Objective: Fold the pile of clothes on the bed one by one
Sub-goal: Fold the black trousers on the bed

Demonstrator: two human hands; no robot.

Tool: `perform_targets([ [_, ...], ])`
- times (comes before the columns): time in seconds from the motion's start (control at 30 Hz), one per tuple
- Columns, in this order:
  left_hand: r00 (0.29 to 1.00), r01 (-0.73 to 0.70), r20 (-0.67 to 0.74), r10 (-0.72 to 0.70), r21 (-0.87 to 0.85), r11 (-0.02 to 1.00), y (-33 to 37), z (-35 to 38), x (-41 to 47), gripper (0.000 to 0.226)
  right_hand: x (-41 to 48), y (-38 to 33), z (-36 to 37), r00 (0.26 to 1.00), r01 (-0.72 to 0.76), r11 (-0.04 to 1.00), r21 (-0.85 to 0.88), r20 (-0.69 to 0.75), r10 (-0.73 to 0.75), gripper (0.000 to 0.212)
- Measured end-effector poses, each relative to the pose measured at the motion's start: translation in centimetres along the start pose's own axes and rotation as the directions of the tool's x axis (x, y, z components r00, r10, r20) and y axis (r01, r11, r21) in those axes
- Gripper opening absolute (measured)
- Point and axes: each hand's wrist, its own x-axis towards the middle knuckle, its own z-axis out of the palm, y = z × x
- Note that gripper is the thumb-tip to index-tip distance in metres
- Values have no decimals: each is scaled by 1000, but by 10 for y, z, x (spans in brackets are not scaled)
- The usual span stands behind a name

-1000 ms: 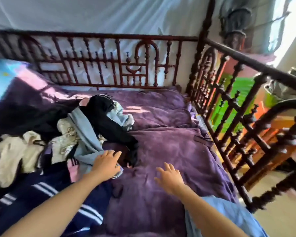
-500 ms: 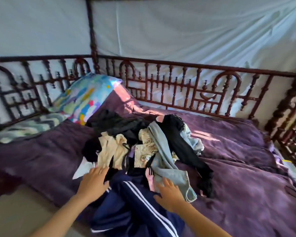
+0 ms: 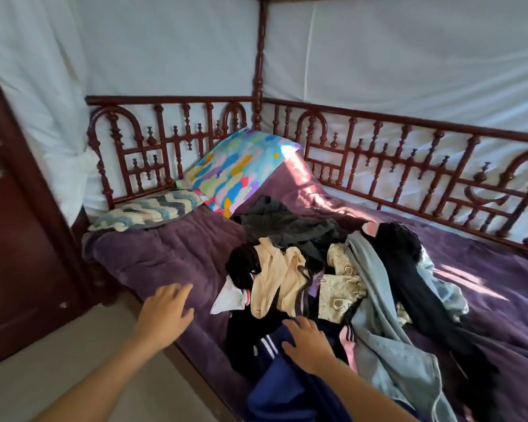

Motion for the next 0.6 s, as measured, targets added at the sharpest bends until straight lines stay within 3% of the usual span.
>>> perform_targets([
  [0.13, 1000, -20, 1, 20, 23, 1000, 1, 7, 36, 64, 50, 26, -22, 997, -42, 998, 43, -60, 45, 54],
  [0.3, 998, -36, 54, 38, -43, 998, 14, 1, 114, 52, 117, 90, -64, 936, -273, 927, 259, -153, 318, 49],
  [0.4, 997, -49, 61, 51, -40, 998, 25, 2, 167, 54, 146, 116, -68, 902, -349, 876, 334, -134, 411, 42],
  [0.6, 991, -38, 119, 52, -117, 992, 29, 31, 228, 53, 187, 123, -56, 879, -426, 850, 311, -81, 470, 42],
])
